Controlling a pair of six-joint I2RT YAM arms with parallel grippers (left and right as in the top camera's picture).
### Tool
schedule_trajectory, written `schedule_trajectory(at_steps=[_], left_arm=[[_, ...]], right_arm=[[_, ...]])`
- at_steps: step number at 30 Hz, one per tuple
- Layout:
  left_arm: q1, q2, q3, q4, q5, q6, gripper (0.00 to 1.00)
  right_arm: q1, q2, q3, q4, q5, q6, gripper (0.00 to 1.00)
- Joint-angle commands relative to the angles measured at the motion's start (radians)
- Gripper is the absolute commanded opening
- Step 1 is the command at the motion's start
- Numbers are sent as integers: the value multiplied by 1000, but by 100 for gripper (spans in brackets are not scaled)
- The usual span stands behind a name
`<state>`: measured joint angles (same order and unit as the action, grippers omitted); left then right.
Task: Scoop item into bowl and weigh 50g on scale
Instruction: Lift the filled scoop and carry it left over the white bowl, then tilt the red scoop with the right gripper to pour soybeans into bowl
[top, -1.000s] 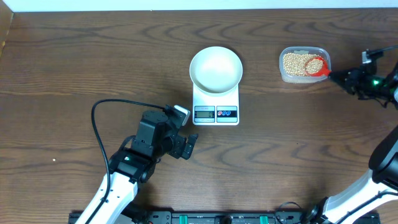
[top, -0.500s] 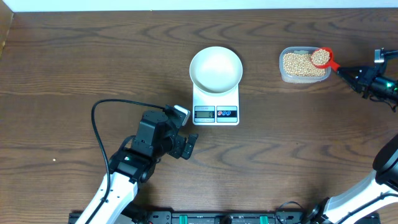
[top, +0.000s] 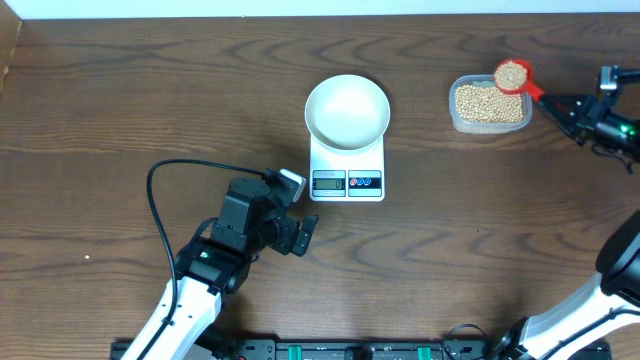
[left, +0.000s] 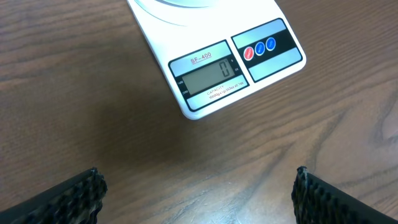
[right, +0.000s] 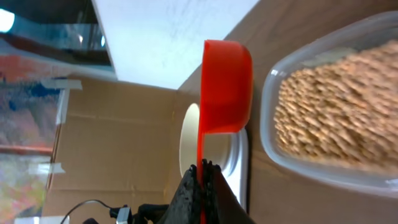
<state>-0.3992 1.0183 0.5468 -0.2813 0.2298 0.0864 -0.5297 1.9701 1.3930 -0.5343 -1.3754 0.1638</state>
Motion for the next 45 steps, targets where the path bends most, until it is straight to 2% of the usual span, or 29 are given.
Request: schedule_trajectory(at_steps=[1,8,16,24,29,35,45], left_arm=[[6,0,24,-2,-9,14,98],[6,0,24,-2,-9,14,98],[6,0,24,-2,-9,14,98],[6,0,24,-2,-9,14,98],[6,0,24,-2,-9,14,98],[6,0,24,-2,-9,14,98],[6,0,24,-2,-9,14,98]], right_arm=[[74,3,-1,68,-56,126,1],[227,3,-1,429,-53,434,1],[377,3,-1,676,-37,627,1],[465,3,-1,680,-22,626,1],[512,3,-1,668,-14,561,1],[557,3,-1,534,97,455,2],[603,3,-1,454,114,373,1]])
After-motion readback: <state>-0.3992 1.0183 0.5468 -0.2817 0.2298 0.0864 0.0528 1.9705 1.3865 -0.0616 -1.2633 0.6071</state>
